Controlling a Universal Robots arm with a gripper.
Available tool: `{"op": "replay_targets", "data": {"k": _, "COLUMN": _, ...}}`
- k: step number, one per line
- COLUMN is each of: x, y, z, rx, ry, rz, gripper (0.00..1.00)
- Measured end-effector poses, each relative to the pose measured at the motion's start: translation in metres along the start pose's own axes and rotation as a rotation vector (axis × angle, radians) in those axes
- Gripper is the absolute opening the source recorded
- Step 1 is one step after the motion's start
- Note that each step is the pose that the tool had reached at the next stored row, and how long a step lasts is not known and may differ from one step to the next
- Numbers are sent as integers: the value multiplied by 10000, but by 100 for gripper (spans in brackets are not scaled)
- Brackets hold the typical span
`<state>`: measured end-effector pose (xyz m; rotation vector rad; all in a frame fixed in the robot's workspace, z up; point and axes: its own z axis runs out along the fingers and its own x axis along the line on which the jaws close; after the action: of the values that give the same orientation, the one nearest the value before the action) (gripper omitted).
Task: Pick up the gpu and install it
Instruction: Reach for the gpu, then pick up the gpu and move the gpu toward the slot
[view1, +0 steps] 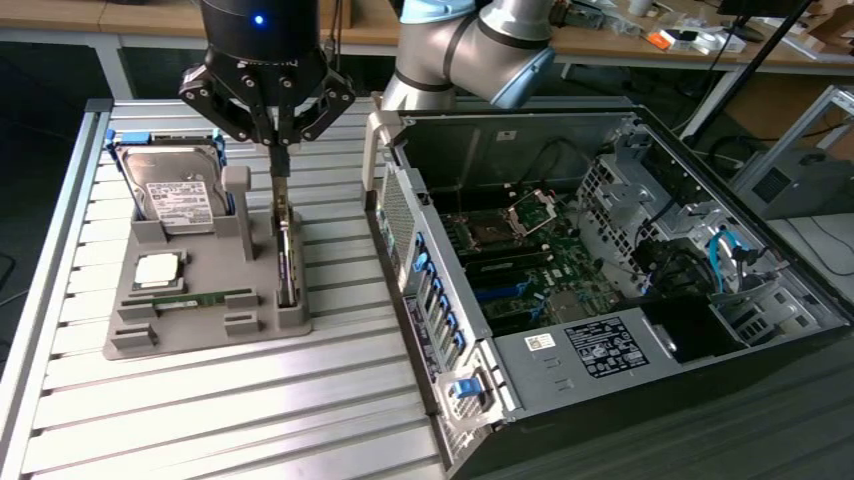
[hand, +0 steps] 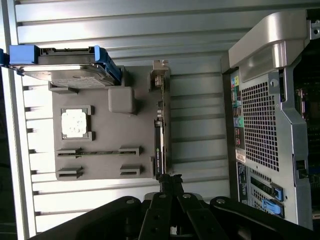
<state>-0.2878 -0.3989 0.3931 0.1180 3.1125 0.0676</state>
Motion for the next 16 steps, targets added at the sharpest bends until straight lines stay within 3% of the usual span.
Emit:
{"op": "replay_targets", "data": {"k": 7, "x": 0, "y": 0, "z": 0, "rx": 0, "ry": 0, "rz": 0, "gripper": 11}}
{"op": "replay_targets", "data": {"k": 9, "x": 0, "y": 0, "z": 0, "rx": 0, "ry": 0, "rz": 0, "gripper": 17}}
{"op": "replay_targets", "data": {"k": 10, "x": 0, "y": 0, "z": 0, "rx": 0, "ry": 0, "rz": 0, "gripper": 29}}
{"op": "replay_targets", "data": {"k": 11, "x": 0, "y": 0, "z": 0, "rx": 0, "ry": 0, "rz": 0, "gripper": 29}}
{"op": "replay_targets", "data": {"k": 14, "x": 0, "y": 0, "z": 0, "rx": 0, "ry": 0, "rz": 0, "gripper": 48}}
{"op": "replay_targets", "data": {"k": 16, "x": 0, "y": 0, "z": 0, "rx": 0, "ry": 0, "rz": 0, "gripper": 48}}
